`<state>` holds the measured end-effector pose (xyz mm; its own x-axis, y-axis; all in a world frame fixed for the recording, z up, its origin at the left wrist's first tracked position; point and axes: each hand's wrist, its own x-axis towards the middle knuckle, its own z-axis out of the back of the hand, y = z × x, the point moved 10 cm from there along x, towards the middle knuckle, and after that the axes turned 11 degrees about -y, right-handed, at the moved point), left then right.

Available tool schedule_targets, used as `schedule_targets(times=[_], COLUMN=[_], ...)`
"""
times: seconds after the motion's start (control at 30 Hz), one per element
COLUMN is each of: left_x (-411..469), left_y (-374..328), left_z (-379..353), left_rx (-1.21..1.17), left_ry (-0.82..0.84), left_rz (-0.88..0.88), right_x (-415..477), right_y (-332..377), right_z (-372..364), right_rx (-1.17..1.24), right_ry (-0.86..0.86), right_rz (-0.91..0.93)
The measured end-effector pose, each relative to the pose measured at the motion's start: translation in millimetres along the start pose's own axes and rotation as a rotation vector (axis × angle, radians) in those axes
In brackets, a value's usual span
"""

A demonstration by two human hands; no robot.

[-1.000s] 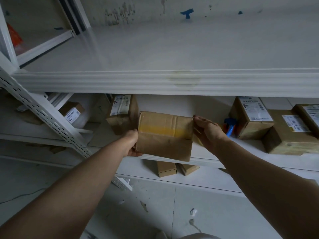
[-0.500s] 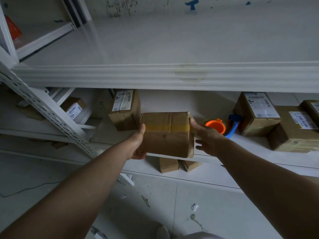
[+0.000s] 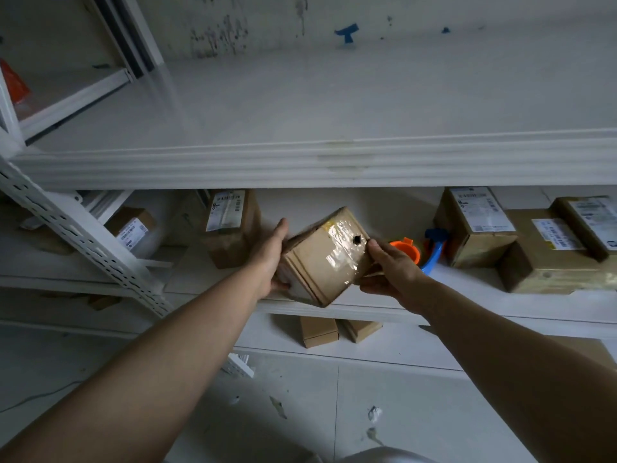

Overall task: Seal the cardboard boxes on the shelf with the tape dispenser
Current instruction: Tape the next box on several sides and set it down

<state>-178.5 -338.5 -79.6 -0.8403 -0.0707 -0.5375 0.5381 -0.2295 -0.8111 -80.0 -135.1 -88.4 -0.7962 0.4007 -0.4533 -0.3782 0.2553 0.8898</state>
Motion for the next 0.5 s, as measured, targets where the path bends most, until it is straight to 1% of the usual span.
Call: schedule_targets(times=[0.13, 0.2, 0.27, 0.33, 0.37, 0.5], left_x=[-1.9, -0.9, 3.1, 8.4, 8.4, 7.0], left_y=[-16.9, -18.4, -14.7, -15.8, -17.6, -21.9], left_z=[-0.9, -2.7, -0.7, 4.9, 5.2, -2.6], left_rx=[-0.141, -0.085, 0.035, 0.095, 0.1, 0.136], left_ry=[0.06, 0.086, 0.051, -0.025, -0.039, 0.006], left_rz=[-0.04, -0.064, -0.1, -0.17, -0.204, -0.304], right_x=[-0.1, -4.2, -6.3, -3.9, -2.3, -2.6], right_y=[20.2, 31.1, 35.8, 32.4, 29.0, 20.8], right_z=[8.4, 7.9, 5.2, 2.7, 2.1, -1.1], right_rx=[0.012, -0.057, -0.143, -0.165, -0.156, -0.128], right_ry=[-0.07, -0.069, -0.068, -0.069, -0.07, -0.058], right_rz=[0.103, 0.166, 0.213, 0.196, 0.172, 0.096])
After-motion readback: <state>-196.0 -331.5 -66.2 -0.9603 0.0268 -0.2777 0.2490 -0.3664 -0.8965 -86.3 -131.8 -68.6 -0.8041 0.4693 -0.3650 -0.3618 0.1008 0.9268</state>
